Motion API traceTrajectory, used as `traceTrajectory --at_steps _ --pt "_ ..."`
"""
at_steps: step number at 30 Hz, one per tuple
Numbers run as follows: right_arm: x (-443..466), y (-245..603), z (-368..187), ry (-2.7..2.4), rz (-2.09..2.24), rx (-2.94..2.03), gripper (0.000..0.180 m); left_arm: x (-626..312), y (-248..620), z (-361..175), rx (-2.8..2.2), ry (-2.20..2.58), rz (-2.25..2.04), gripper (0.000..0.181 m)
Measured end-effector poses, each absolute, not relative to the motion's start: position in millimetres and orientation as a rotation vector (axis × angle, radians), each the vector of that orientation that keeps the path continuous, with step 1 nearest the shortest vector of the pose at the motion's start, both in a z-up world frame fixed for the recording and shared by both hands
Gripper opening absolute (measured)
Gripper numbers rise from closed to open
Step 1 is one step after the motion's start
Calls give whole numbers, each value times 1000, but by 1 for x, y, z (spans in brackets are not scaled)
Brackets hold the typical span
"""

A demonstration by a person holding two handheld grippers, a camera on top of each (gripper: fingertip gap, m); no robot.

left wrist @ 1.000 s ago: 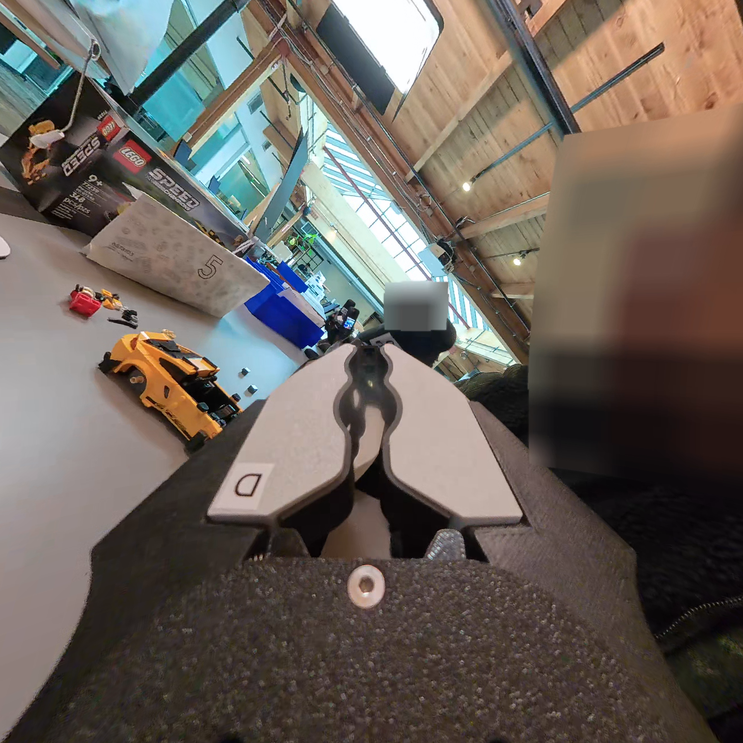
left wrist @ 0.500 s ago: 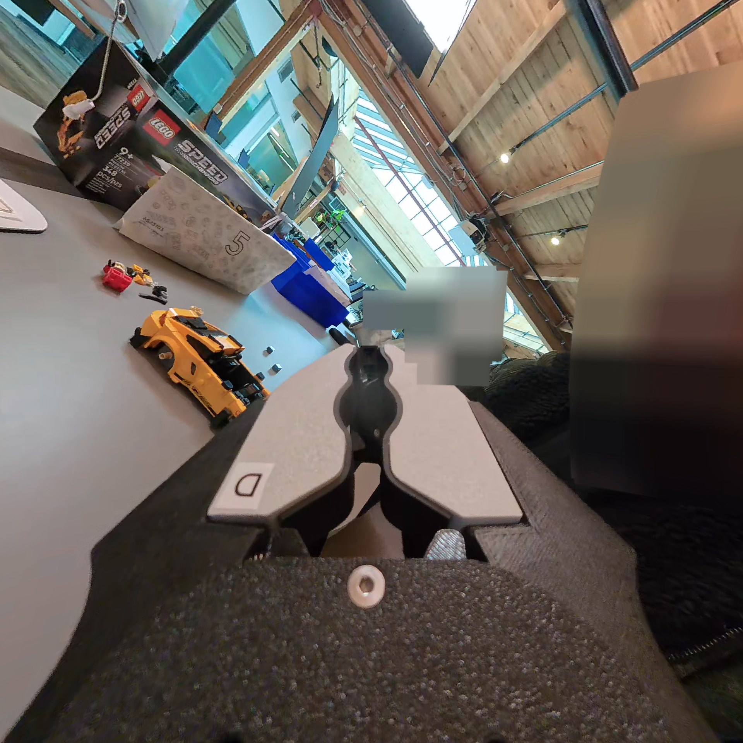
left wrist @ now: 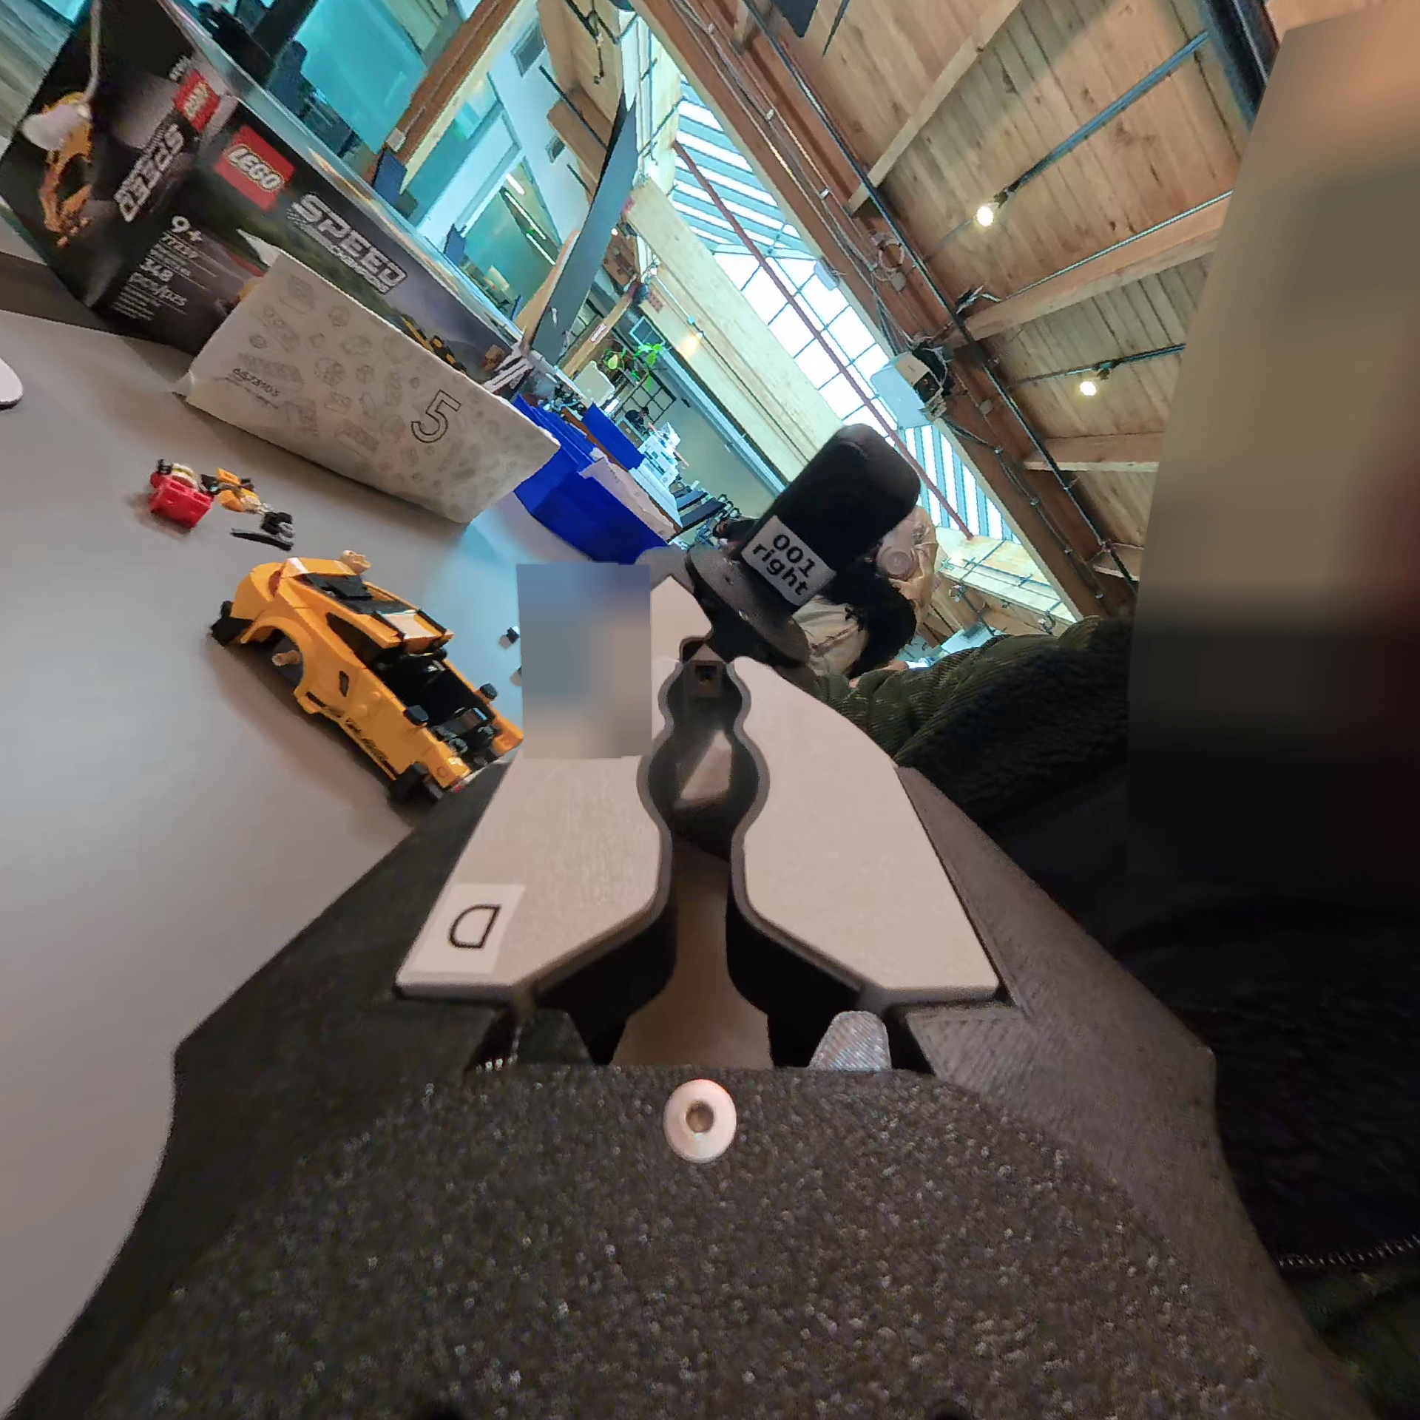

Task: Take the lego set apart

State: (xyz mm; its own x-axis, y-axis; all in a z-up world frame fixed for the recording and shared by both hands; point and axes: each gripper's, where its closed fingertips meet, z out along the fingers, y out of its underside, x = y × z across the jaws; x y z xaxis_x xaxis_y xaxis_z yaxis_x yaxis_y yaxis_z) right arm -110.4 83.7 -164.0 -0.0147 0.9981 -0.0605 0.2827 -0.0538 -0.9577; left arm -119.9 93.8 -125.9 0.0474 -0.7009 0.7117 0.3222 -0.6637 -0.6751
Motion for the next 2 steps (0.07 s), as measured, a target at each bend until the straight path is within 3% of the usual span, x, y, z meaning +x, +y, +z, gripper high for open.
traceTrajectory --at_steps 2 --pt "-108 87 -150 -1329 1173 -1431 20 -114 92 -124 -1557 401 -1732 7"
